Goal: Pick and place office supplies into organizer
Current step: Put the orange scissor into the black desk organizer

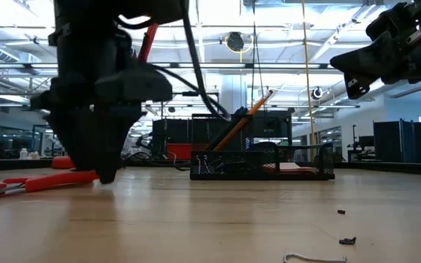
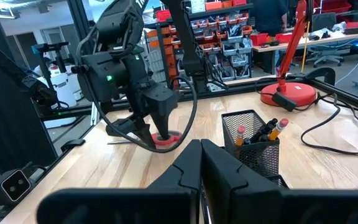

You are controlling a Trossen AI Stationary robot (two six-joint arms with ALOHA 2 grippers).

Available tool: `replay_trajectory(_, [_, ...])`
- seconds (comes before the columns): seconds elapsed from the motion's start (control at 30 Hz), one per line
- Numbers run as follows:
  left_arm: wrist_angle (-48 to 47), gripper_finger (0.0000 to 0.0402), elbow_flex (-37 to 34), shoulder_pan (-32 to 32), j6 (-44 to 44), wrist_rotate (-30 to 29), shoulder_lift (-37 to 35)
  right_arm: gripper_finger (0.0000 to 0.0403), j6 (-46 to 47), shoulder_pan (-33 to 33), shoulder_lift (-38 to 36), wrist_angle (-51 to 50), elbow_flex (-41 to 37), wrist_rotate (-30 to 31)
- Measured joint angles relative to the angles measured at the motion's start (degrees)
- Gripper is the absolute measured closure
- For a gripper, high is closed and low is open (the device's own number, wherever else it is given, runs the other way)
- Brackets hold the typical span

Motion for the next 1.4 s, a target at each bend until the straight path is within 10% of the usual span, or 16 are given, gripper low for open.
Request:
replay_trajectory(0.27, [5.88,0.0223,-3.66,-0.62,-0.38,-1.46,-0.36,0.0399,0.00,0.00,0.01,-0.35,0.00,-0.17])
replay_trajectory(0.57, [7.73,0.0380,-1.53,-1.09,6.12,-2.78,0.13,0.0399,-0.04,0.00,0.01,-0.32,0.00,-0.04])
replay_trajectory(0.73, [14.00,0.0368,-1.52,-1.11,11.10,-4.08,0.13,0.0399,-0.04,0.00,0.01,-0.32,0.00,-0.02])
replay_trajectory(1.1, [33.63,0.0390,-1.50,-1.39,33.98,-19.01,-7.38,0.0399,-0.15,-0.02,0.01,-0.32,0.00,0.02])
replay_trajectory(1.4, [56.27,0.0380,-1.38,-0.39,70.32,-34.78,-12.18,0.0399,-0.13,0.00,0.01,-0.35,0.00,0.02])
